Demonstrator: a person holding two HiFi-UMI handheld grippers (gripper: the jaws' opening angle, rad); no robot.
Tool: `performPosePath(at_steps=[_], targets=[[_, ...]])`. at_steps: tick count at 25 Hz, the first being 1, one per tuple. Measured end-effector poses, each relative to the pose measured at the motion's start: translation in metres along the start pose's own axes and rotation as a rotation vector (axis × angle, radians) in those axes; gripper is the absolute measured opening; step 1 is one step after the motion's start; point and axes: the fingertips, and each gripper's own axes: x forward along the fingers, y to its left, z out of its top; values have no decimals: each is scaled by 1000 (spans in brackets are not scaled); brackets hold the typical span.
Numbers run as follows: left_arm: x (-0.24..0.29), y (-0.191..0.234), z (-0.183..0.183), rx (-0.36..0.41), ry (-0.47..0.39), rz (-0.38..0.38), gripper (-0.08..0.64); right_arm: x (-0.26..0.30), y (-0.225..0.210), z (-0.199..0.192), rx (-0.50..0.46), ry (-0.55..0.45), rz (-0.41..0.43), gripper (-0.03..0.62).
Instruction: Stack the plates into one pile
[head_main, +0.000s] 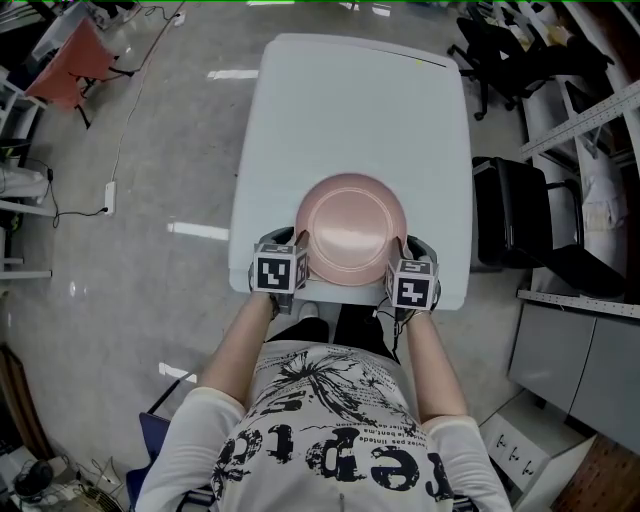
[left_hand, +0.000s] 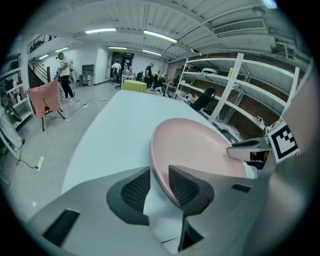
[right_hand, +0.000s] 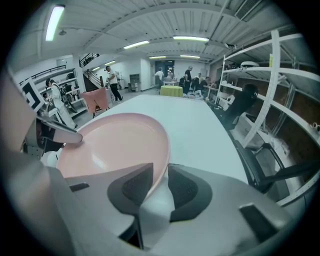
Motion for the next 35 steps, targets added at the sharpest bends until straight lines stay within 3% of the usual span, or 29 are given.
performPosePath(at_steps=[2, 5, 7, 11, 14, 15, 17, 19, 22, 26, 35], targets=[[1, 6, 0, -17, -2, 16, 173, 2, 0, 0, -10, 0, -13, 106], [3, 12, 1, -45, -7, 22, 221, 3, -2, 2, -26, -17, -30, 172], [1, 12, 3, -46, -18, 17, 225, 1, -1, 6, -15, -35, -23, 203], [-12, 12, 14, -24, -77, 21, 213, -9, 5, 20, -7, -90, -12, 202], [-29, 12, 25, -35, -147, 2, 153, -25, 16, 38, -6, -176, 6, 150], [-34, 11, 28, -35, -166, -10, 150, -31, 22, 44, 0, -216, 21, 106], [-46, 9, 32, -24, -199, -25, 77, -43, 33, 55, 0, -287, 50, 21], [-57, 7, 38, -18, -242, -36, 11, -54, 43, 63, -27, -338, 68, 8], [-72, 4, 47, -10, -313, -54, 11, -69, 56, 69, -97, -364, 78, 8], [-96, -12, 62, 37, -411, -142, 10, -92, 68, 76, -130, -405, 107, 6], [-181, -66, 103, 196, -694, -380, 9, -161, 82, 109, -150, -642, 135, 5]])
